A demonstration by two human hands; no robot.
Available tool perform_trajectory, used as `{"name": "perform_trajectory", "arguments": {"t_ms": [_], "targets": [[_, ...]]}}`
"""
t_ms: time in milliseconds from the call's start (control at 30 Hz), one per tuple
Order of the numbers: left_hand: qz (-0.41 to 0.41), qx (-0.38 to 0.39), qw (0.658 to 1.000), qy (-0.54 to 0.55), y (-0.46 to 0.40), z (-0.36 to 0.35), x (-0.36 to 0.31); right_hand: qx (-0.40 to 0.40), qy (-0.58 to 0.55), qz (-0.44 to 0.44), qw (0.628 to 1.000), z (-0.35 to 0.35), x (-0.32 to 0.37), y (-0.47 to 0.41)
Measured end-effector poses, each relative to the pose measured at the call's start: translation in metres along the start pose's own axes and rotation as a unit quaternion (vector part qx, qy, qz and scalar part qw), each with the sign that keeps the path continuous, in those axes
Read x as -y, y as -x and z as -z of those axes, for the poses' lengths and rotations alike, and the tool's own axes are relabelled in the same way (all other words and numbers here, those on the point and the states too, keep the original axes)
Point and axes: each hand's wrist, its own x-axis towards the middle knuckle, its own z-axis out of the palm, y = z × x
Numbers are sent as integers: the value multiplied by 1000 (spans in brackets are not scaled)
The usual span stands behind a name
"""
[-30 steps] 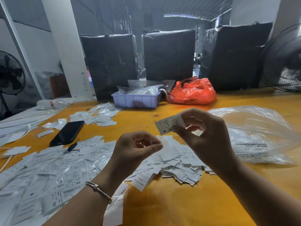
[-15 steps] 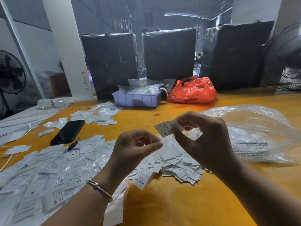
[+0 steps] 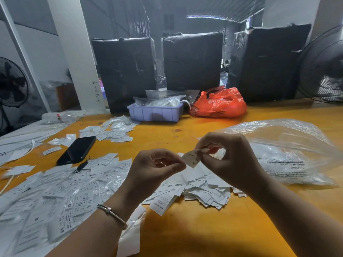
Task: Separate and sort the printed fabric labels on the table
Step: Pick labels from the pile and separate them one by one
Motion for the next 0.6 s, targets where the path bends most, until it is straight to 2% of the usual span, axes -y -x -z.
{"name": "perform_trajectory", "arguments": {"t_ms": [200, 467, 600], "targets": [[19, 29, 999, 7, 1, -2, 0, 84, -66, -42, 993, -6, -7, 0], [65, 9, 996, 61, -2, 0, 2, 1, -100, -59, 993, -5, -6, 0], [71, 13, 994, 81, -2, 0, 2, 21, -83, -56, 995, -9, -4, 2]]}}
